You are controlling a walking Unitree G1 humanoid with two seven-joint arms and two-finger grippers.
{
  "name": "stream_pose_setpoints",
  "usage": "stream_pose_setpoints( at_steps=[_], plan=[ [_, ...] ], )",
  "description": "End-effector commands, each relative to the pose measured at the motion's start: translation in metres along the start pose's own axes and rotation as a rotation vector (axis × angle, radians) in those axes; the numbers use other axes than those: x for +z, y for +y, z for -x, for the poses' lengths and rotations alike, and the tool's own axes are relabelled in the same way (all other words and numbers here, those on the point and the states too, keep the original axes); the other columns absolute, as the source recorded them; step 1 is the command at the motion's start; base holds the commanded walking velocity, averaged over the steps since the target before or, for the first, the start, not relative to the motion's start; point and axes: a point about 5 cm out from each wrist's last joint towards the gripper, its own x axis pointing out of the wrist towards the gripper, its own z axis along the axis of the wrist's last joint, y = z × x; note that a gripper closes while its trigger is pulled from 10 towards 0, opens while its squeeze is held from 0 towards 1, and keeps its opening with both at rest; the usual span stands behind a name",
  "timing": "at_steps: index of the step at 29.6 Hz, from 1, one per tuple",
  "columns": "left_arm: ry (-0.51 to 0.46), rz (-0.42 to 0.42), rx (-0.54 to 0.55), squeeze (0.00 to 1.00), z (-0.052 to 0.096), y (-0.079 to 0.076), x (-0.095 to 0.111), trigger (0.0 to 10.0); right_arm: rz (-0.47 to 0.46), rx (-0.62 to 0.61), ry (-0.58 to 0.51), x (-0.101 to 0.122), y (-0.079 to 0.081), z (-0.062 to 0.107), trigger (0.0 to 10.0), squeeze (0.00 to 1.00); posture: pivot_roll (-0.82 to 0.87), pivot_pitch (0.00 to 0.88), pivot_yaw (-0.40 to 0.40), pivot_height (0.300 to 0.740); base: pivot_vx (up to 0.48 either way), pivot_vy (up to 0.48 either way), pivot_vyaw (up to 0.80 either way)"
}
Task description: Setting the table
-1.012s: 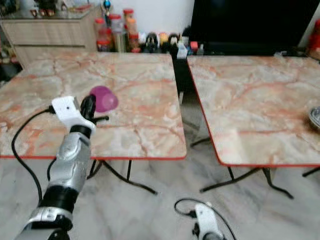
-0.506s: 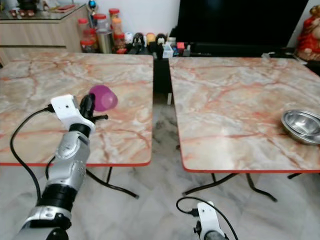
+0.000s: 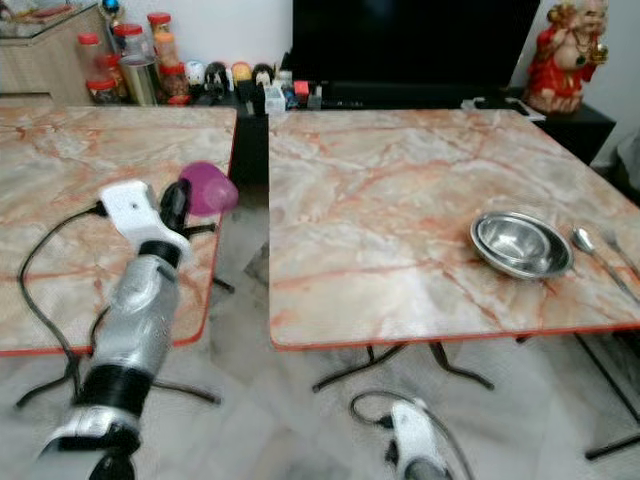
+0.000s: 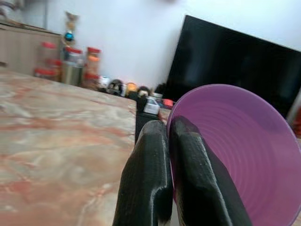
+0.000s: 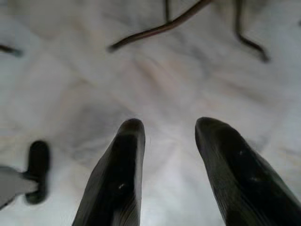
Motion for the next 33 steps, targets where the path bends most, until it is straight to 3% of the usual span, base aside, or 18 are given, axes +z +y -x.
stream_pose_setpoints(
  at_steps=[1,33],
  plan=[
    [-0.009,0.013,-0.033,0.0,-0.0013,-0.0129,0.0018,10.0,-0.002,-0.027,0.007,-0.0023,-0.0112,0.0007,10.0,0.0,0.06,0.0,-0.034,0.74,0.266,-0.311,0.0],
    [-0.007,0.012,-0.046,0.0,-0.0033,-0.0141,0.0037,10.0,0.012,-0.019,0.018,-0.0035,-0.0084,0.0006,10.0,0.0,0.06,0.0,-0.026,0.74,0.265,-0.317,0.0]
  ],
)
